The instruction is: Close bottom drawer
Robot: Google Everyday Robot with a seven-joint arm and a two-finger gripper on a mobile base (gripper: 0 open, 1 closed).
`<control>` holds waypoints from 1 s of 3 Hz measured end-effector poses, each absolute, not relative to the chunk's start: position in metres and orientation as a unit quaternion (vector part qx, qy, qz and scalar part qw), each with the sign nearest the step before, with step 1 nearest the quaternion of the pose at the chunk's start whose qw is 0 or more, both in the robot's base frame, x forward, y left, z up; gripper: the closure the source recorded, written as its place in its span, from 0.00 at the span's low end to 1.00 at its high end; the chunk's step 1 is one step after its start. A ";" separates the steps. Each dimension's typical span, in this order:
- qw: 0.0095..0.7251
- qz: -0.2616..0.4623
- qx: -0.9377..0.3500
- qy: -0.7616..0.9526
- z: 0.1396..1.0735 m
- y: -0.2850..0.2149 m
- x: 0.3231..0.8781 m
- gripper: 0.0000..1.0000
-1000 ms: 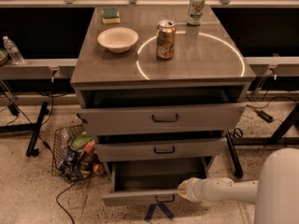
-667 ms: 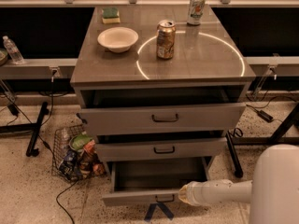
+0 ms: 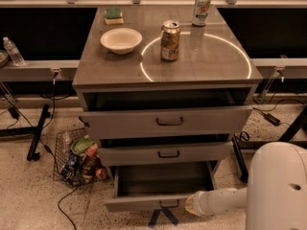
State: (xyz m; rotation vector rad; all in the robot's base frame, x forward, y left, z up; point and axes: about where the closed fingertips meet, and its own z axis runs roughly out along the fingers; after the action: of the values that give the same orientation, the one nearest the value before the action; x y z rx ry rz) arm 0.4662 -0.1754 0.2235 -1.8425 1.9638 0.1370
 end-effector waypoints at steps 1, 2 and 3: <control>0.237 0.032 -0.667 0.706 0.225 -0.184 0.478 1.00; 0.240 0.006 -0.662 0.710 0.217 -0.202 0.495 1.00; 0.224 -0.021 -0.662 0.715 0.204 -0.224 0.506 1.00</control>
Offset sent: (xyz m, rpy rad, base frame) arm 0.0509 -0.0615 -0.0209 -0.1270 -0.1336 -0.0669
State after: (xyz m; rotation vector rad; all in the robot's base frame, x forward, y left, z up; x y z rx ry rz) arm 0.5055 -0.2243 0.2037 -1.8280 1.9732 -0.0572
